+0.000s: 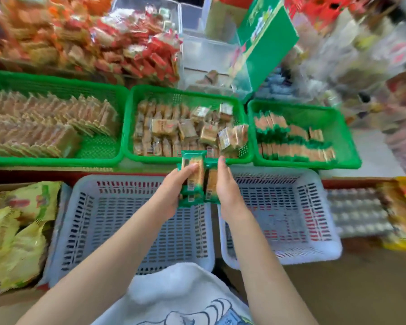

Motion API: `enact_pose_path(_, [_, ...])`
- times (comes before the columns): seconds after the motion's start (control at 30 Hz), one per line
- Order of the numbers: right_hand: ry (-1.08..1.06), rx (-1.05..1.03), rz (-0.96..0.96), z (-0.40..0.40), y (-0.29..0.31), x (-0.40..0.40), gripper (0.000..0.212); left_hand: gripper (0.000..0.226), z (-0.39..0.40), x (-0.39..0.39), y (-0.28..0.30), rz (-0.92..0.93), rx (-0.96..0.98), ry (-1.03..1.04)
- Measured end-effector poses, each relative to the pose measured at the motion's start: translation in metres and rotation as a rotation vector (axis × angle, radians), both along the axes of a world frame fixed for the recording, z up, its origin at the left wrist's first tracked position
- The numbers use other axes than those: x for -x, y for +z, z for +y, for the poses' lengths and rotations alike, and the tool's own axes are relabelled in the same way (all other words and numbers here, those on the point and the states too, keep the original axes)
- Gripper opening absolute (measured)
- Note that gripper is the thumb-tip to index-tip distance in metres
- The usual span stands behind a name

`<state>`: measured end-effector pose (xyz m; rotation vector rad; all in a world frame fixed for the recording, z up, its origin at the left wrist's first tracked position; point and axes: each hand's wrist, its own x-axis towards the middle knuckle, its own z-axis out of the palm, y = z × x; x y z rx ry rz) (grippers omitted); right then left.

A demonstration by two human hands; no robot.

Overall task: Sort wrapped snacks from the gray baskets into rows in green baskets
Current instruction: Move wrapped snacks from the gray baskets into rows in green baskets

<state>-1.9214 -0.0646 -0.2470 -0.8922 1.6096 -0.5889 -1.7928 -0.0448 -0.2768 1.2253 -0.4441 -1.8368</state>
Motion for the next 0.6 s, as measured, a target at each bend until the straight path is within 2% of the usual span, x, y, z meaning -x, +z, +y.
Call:
enact_pose_path(0.13, [-0.042, -0.027, 0.057, -0.012, -0.011, 0.063, 0.075, 0.03, -0.014, 0.062, -0.001, -0.065, -0.002, -0.067])
enact_pose_path(0.3, [-0.072, -0.086, -0.032, -0.03, -0.02, 0.149, 0.074, 0.029, -0.038, 0.155, -0.003, -0.093, 0.017, -0.065])
enact_pose_path(0.4, [-0.078, -0.065, -0.081, -0.042, -0.014, 0.2, 0.077, 0.023, -0.06, 0.215, -0.002, -0.207, 0.067, -0.071])
enact_pose_path(0.47, [-0.074, -0.046, -0.104, -0.054, -0.015, 0.236, 0.088, 0.034, -0.078, 0.25, -0.002, -0.248, 0.088, -0.094])
enact_pose_path(0.5, [-0.063, -0.039, -0.112, -0.062, -0.016, 0.251, 0.089, 0.049, -0.086, 0.267, -0.003, -0.24, 0.082, -0.113])
enact_pose_path(0.53, [-0.037, -0.033, -0.113, -0.069, -0.016, 0.265, 0.085, 0.066, -0.094, 0.281, -0.006, -0.223, 0.063, -0.145])
enact_pose_path(0.57, [-0.007, -0.027, -0.122, -0.076, -0.018, 0.277, 0.078, 0.072, -0.102, 0.295, -0.011, -0.201, 0.045, -0.173])
enact_pose_path(0.6, [0.022, -0.029, -0.117, -0.085, -0.018, 0.29, 0.072, 0.066, -0.109, 0.311, -0.011, -0.174, 0.037, -0.174])
